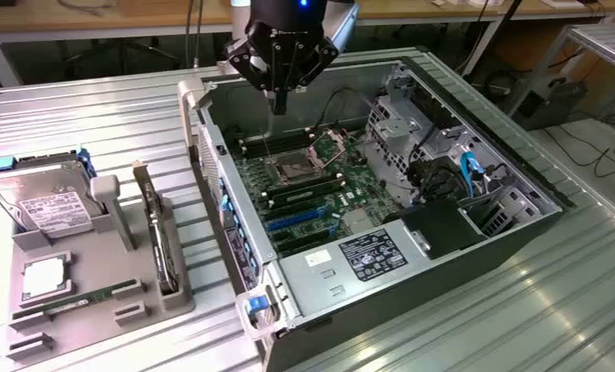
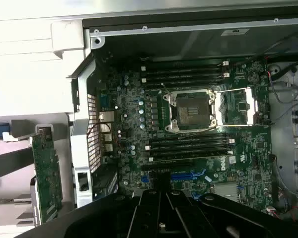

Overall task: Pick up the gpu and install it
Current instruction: 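Reach for the gpu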

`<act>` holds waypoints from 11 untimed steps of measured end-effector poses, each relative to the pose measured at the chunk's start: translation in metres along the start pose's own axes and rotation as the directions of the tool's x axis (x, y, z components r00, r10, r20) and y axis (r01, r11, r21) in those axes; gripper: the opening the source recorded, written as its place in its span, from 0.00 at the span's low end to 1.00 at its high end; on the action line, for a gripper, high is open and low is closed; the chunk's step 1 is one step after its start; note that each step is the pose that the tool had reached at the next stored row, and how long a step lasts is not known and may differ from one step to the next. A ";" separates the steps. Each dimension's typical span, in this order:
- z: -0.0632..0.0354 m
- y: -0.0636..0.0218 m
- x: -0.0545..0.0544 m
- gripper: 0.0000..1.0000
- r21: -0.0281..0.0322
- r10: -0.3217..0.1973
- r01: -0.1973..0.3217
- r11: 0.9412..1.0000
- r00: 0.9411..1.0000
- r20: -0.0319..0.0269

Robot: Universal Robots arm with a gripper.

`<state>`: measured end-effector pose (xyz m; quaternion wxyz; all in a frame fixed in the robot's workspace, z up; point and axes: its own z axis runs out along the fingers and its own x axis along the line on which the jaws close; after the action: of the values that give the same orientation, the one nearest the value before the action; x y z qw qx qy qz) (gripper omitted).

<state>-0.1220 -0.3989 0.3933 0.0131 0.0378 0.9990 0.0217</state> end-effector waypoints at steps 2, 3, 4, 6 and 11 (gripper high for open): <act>0.0000 0.0000 0.000 0.11 0.000 0.000 0.000 1.000 1.000 0.000; 0.0000 0.0000 0.000 0.11 0.000 0.000 0.000 1.000 1.000 0.000; 0.0000 0.0000 0.000 0.11 0.000 0.000 0.000 1.000 1.000 0.000; 0.0000 0.0000 0.000 0.11 0.000 0.000 0.000 1.000 1.000 0.000; 0.0000 0.0000 0.000 0.11 0.000 0.000 0.000 1.000 1.000 0.000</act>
<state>-0.1220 -0.3989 0.3933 0.0131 0.0379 0.9990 0.0217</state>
